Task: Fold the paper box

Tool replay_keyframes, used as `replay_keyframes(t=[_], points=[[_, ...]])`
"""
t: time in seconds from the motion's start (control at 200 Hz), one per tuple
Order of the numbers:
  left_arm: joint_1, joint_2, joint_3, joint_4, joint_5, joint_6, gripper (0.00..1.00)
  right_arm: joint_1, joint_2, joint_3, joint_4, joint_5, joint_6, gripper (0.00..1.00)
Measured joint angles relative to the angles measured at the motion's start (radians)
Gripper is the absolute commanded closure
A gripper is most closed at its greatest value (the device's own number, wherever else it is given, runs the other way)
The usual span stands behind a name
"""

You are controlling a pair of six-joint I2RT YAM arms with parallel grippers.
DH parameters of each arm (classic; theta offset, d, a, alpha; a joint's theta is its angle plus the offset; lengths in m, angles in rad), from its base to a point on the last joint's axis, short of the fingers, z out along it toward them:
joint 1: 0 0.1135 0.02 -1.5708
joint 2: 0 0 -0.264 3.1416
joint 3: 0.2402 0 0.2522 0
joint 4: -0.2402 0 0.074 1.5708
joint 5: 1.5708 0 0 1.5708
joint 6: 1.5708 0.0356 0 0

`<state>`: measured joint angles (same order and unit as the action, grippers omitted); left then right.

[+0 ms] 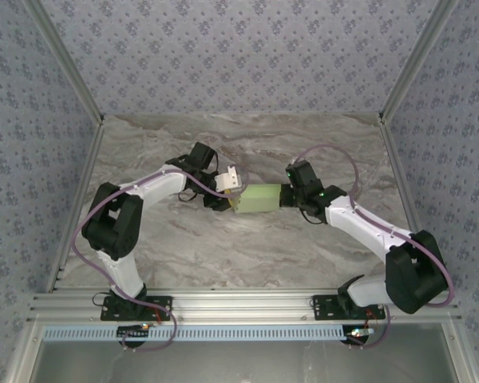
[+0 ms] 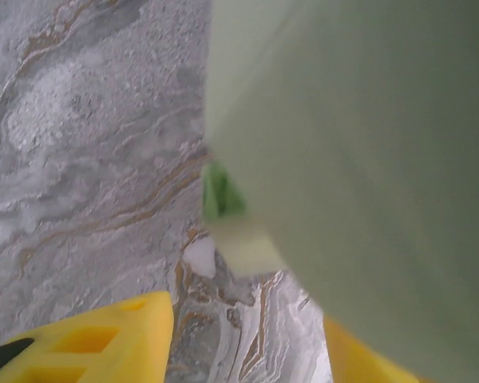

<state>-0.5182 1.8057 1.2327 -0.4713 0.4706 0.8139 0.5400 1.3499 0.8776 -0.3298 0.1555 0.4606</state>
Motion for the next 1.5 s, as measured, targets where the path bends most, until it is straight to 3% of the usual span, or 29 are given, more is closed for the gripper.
replay_keyframes(t=[0.38, 0.63, 0.78, 0.949, 1.149, 1.249, 1.499], points=[[0.001, -0.015, -0.014, 0.003, -0.008, -0.052, 0.40, 0.039, 0.018, 0.051, -0.082, 0.050, -0.001, 1.00], [-0.016, -0.242, -0.221, 0.090, -0.015, -0.226, 0.39, 0.052, 0.034, 0.079, -0.113, 0.066, -0.001, 1.00], [-0.084, -0.338, -0.270, 0.158, -0.068, -0.343, 0.46, 0.055, 0.039, 0.085, -0.117, 0.072, -0.005, 1.00], [-0.129, -0.290, -0.215, 0.180, -0.175, -0.424, 0.54, 0.059, 0.040, 0.088, -0.124, 0.077, -0.005, 1.00], [-0.151, -0.233, -0.147, 0.179, -0.251, -0.461, 0.63, 0.060, 0.040, 0.089, -0.127, 0.081, -0.005, 1.00], [-0.159, -0.226, -0.129, 0.177, -0.266, -0.469, 0.72, 0.061, 0.040, 0.089, -0.127, 0.084, -0.005, 1.00], [-0.163, -0.224, -0.104, 0.157, -0.287, -0.476, 0.82, 0.061, 0.040, 0.089, -0.127, 0.085, -0.005, 1.00]])
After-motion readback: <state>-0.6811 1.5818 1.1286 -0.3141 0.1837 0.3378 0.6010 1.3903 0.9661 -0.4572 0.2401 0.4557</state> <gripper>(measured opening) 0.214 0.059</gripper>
